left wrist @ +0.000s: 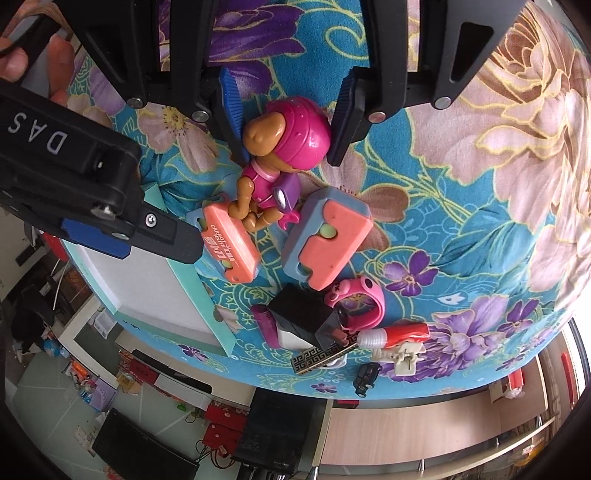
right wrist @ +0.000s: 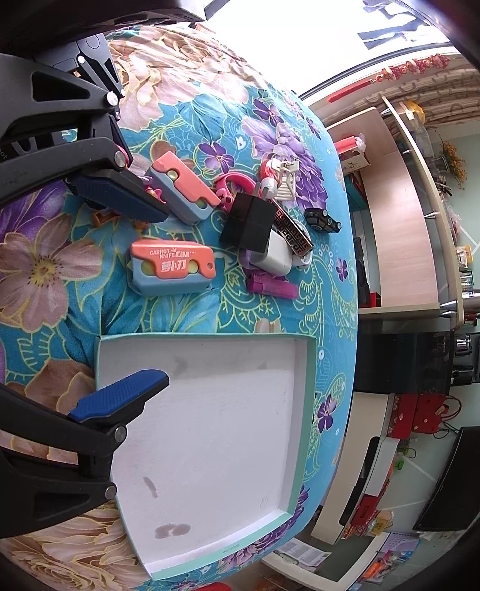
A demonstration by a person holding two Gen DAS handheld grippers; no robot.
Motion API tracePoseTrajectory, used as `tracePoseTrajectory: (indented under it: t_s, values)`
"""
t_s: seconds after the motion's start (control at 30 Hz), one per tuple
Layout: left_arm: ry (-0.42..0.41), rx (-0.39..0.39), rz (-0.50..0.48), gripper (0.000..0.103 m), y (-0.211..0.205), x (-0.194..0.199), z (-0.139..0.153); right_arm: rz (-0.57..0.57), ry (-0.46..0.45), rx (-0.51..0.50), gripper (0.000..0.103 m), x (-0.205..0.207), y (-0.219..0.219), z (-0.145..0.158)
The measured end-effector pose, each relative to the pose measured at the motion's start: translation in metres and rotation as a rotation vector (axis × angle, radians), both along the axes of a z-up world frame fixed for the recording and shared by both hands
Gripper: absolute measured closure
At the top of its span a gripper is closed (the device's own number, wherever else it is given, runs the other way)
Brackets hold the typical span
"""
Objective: Organize rigid objects
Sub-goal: 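Grasp the pink doll with the left tool while the right grasps the orange carrot knife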
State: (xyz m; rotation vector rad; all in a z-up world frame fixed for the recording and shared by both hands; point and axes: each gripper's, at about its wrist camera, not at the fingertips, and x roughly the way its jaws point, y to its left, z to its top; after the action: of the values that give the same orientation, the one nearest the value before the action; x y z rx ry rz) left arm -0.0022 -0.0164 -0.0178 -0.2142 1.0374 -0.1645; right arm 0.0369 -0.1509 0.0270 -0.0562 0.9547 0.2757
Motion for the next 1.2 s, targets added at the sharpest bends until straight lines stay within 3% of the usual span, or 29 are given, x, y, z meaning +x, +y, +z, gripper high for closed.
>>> tracePoseTrajectory:
  t_s: [0.27, 0.7, 1.0, 1.2]
  values:
    - [0.0, -0.028, 0.021, 0.058, 0.014, -0.004, 0.002, 0.063, 0.035, -0.029, 0.028, 0.012, 0.025, -0.015]
    - [0.0, -0.057, 0.054, 0.058, 0.03, -0.001, 0.0, 0.039, 0.105, -0.078, 0.053, 0.031, 0.033, -0.04]
    - [-0.013, -0.051, 0.052, 0.058, 0.029, 0.001, 0.0, 0.04, 0.092, -0.108, 0.059, 0.032, 0.038, -0.045]
    - [-0.106, -0.032, 0.022, 0.058, 0.022, -0.007, 0.021, 0.032, 0.048, -0.086, 0.059, 0.025, 0.032, -0.028]
